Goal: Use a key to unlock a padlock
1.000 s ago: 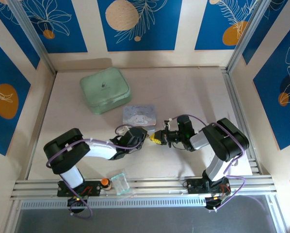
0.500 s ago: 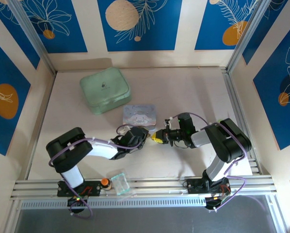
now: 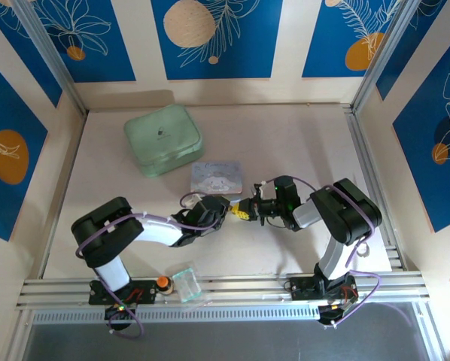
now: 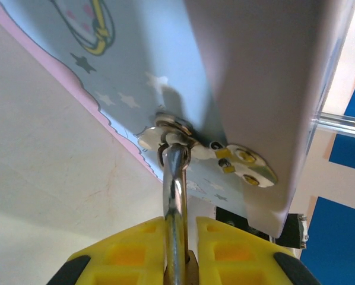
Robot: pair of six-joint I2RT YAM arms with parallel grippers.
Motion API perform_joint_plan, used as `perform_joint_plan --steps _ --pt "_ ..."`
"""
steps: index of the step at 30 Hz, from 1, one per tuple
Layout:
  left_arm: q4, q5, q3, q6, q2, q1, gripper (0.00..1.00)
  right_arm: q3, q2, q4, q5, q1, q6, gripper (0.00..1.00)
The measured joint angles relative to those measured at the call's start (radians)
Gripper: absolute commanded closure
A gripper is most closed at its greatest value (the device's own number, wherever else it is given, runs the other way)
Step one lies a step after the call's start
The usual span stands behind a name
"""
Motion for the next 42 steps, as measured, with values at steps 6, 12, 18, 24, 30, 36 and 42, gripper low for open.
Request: perform_joint_plan --steps 6,12,18,24,30,36,42 --pt "0.012 0.002 0.0 0.0 0.007 0.0 1.0 0.001 0.019 0.02 -0.02 -0.006 0.01 0.9" --pt "0.03 0.009 -0.001 -0.001 0.007 0.0 1.0 -0.007 -0.029 -0.08 0.016 -0.008 -0.056 0.58" --pt "0.031 0.036 -0.005 -0.005 0.006 -0.014 1.0 -0.011 -0.197 -0.255 0.101 -0.009 -0.173 0.84" --pt "0.035 0.054 -0.007 -0.008 0.004 -0.014 1.0 -0.007 -0.243 -0.406 0.154 0.001 -0.254 1.0" --pt "0.021 0.059 -0.009 0.0 0.004 -0.014 1.0 -0.004 -0.212 -0.391 0.17 0.019 -0.256 0.98" --pt "-0.022 0.065 -0.003 0.034 -0.002 -0.013 1.0 0.019 -0.319 -0.598 0.293 0.04 -0.392 0.54" --pt "-0.109 0.089 0.017 0.085 -0.017 -0.013 1.0 0.059 -0.506 -0.81 0.49 0.08 -0.647 0.22"
